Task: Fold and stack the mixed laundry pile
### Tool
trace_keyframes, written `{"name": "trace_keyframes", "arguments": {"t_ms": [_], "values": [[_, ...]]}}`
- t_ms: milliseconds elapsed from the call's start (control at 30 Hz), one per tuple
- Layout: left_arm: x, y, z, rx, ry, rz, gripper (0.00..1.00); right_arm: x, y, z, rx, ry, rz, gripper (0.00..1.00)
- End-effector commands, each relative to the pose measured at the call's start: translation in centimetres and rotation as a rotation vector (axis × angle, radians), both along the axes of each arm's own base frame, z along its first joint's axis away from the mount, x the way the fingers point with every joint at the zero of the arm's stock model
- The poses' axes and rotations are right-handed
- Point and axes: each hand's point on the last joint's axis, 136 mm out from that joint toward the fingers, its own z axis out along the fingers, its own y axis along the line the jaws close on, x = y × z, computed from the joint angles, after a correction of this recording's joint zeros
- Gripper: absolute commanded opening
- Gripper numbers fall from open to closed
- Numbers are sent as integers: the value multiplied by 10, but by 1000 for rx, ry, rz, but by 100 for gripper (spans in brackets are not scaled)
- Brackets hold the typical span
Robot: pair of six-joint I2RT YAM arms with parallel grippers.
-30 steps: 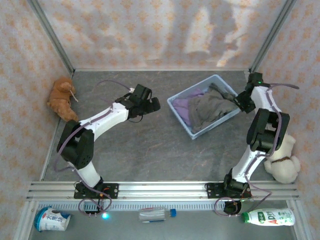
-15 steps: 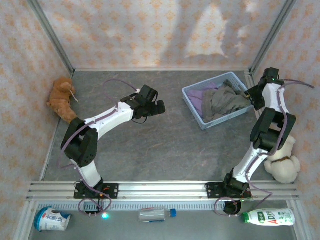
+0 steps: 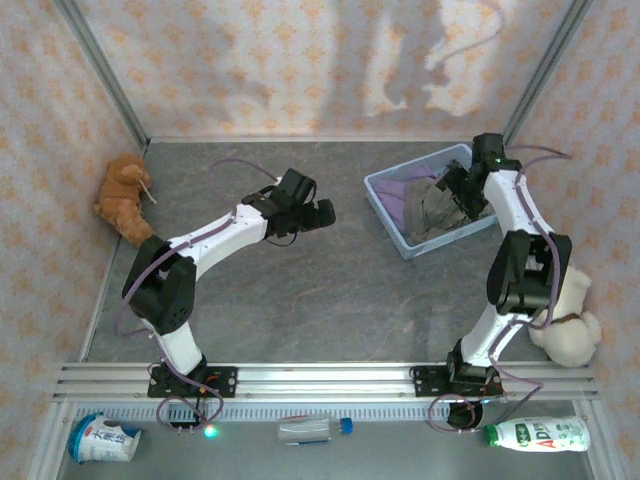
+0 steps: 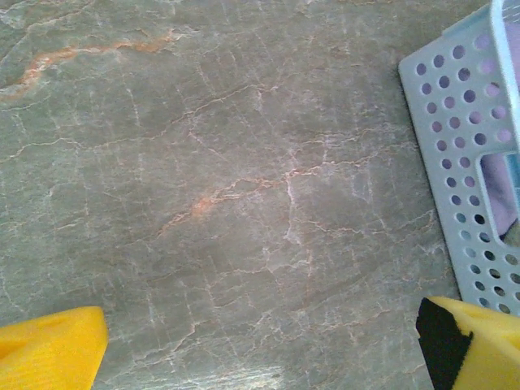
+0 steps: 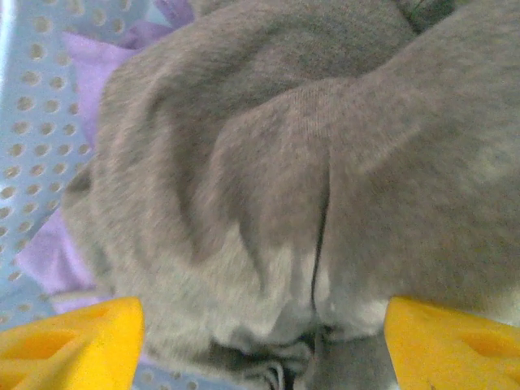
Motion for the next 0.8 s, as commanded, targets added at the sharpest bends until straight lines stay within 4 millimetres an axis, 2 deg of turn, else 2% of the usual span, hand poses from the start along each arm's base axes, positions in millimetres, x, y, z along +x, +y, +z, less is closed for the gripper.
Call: {"name": "trace_keyframes", "arguments": {"t_ms": [0, 33, 67, 167, 233, 300, 400, 500, 633, 767], "values": [[7, -9, 15, -29, -39, -16, 99, 23, 0, -21, 10, 2, -47, 73], [7, -7, 15, -23, -38, -16, 99, 27, 0, -24, 9, 3, -53, 69], [5, -5, 14, -14, -38, -12, 99, 30, -2, -27, 4, 6, -63, 61], [1, 3, 16, 3, -45, 3, 99, 35, -8, -24, -28, 9, -65, 20], [-1, 8, 20, 16, -56, 13, 99, 36, -10, -11, -41, -11, -54, 0], [-2, 15, 25, 33, -70, 24, 100, 38, -10, 10, -48, -57, -42, 0], [1, 24, 35, 33, -87, 44, 100, 40, -6, 56, -45, -162, -19, 0], [8, 35, 42, 16, -99, 75, 100, 39, 6, 109, -1, -292, 26, 0], [18, 55, 55, -14, -122, 129, 100, 32, 32, 185, 90, -463, 115, 0], [23, 72, 67, -17, -147, 164, 100, 19, 66, 259, 171, -631, 236, 0]]}}
